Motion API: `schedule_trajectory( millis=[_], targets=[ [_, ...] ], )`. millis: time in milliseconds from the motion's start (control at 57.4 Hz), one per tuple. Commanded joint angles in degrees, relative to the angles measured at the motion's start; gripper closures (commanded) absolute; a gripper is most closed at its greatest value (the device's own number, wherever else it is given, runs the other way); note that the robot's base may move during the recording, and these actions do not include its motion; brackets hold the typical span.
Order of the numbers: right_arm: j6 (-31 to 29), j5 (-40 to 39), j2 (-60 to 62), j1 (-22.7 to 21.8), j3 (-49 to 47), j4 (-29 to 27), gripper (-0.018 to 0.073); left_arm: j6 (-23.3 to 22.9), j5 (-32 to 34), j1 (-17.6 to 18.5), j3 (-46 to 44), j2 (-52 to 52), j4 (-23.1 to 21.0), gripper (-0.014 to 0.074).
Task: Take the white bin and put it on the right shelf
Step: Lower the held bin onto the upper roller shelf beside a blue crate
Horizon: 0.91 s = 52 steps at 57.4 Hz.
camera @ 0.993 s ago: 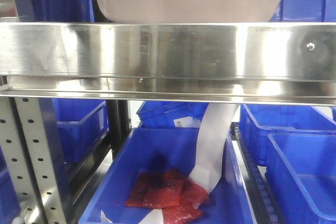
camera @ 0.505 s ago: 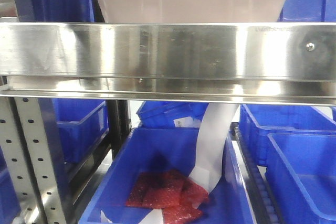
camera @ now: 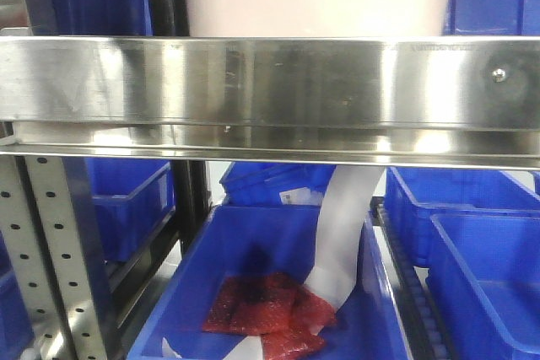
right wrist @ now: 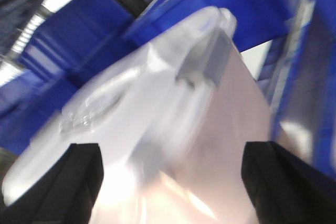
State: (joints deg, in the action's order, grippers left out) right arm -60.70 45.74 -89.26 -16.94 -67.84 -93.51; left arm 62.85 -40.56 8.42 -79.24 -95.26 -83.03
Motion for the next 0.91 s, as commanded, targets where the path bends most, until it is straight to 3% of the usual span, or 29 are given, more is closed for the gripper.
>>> schedule_trajectory(
  millis=[0,139,209,383,471,592,645,697,784,889],
  targets=[
    [-0.86,3.28,3.81,-1.07,-3.45,-0.39,-0.0082,0.52,-1.18,0.5,-3.74,4.38,0.56,0.0088],
    [-0.86,5.05,7.83,-1.43,-3.93,-0.12,-0.0057,0.52,-3.61,0.5,-4.69,8.83,1.6,0.0123],
    [-0.86,6.35,10.17,-1.43,-3.93,-0.12,0.0003,0.52,-6.1,0.5,-4.69,10.85,1.6,0.0181],
    [-0.76,10.42,16.03,-1.43,-3.93,-0.12,0.0323,0.52,-12.83,0.5,-4.69,14.43,1.6,0.0359],
    [-0.76,12.01,18.95,-1.43,-3.93,-0.05,0.0501,0.52,-16.33,0.5,-4.69,15.35,1.6,0.0491],
    [0.65,11.4,23.33,-1.43,-3.93,3.2,0.0486,0.52,-18.6,0.5,-4.69,16.49,2.16,0.0726],
    [2.33,10.22,25.16,-1.43,-3.93,7.02,0.0486,0.41,-18.32,0.5,-4.69,16.83,3.19,0.071],
    [4.9,8.98,27.04,-1.43,-3.93,12.26,0.0486,-1.3,-17.22,0.5,-4.69,17.18,5.53,0.0717],
    [11.38,6.87,30.49,-1.43,-3.87,23.84,0.0486,-7.51,-13.88,0.5,-4.69,18.39,14.33,0.0717],
    [21.6,4.75,34.57,-1.43,-3.23,39.46,0.0486,-19.73,-11.05,0.5,-4.69,19.41,30.09,0.0717]
  ],
)
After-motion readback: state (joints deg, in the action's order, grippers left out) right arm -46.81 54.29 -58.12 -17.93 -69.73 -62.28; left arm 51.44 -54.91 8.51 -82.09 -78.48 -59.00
